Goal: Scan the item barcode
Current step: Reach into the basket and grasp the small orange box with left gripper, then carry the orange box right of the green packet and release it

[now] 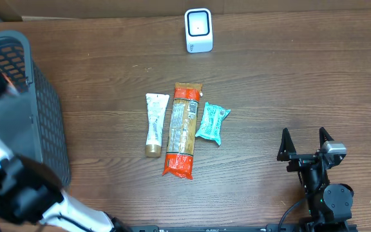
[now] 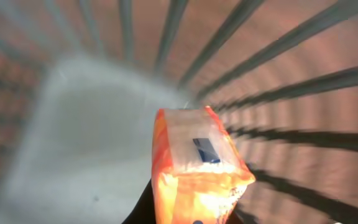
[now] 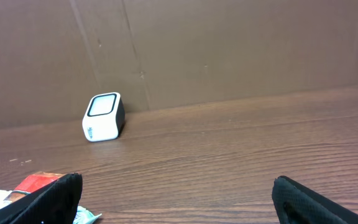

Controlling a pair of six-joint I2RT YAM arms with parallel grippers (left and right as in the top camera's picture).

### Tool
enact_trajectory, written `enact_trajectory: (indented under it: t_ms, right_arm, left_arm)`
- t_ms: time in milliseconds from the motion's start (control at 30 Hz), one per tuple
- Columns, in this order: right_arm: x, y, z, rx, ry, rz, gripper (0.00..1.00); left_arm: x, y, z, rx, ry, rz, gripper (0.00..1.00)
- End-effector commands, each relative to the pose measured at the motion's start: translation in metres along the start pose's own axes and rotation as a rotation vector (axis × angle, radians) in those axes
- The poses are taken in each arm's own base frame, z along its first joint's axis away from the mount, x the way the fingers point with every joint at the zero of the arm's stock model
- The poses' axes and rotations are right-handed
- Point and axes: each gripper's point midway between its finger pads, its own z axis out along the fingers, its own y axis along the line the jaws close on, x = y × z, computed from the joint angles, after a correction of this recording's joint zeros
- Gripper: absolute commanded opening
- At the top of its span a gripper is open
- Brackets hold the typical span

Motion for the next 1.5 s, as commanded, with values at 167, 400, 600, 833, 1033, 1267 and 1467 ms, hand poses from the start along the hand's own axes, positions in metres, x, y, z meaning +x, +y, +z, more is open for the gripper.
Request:
enact_trajectory:
  t_ms: [167,400,600,833,1033,1267,1467]
  right_arm:
    - [0.002,-0.001,0.0,0.001,-0.005,-0.004,1.0]
    - [0.002,-0.001,0.0,0.001,-0.005,-0.004,1.0]
    - [0.002,-0.001,0.0,0.001,-0.005,-0.004,1.0]
    - [0.002,-0.001,0.0,0.001,-0.005,-0.004,1.0]
    - [0.002,0.0,0.0,0.001,-0.005,-0.004,1.0]
    - [0.002,-0.001,0.0,0.001,-0.005,-0.004,1.0]
    - [0.002,-0.001,0.0,0.001,-0.005,-0.004,1.0]
  left_arm:
    - [-0.019,-0.126,-0.173,0.389,-0.323,0.13,0.04]
    - [0.053,-0.213,-0.155,0.404,-0.12,0.311,0.04]
    - [0.143,-0.29,-0.107,0.475,0.123,0.492,0.05]
    - [0.258,-0.372,-0.057,0.564,0.271,0.628,0.04]
    - [0.337,-0.419,-0.021,0.554,0.322,0.714,0.04]
    - [0.43,-0.444,0.018,0.51,0.433,0.8,0.06]
    - [0.462,-0.438,0.04,0.451,0.51,0.778,0.12]
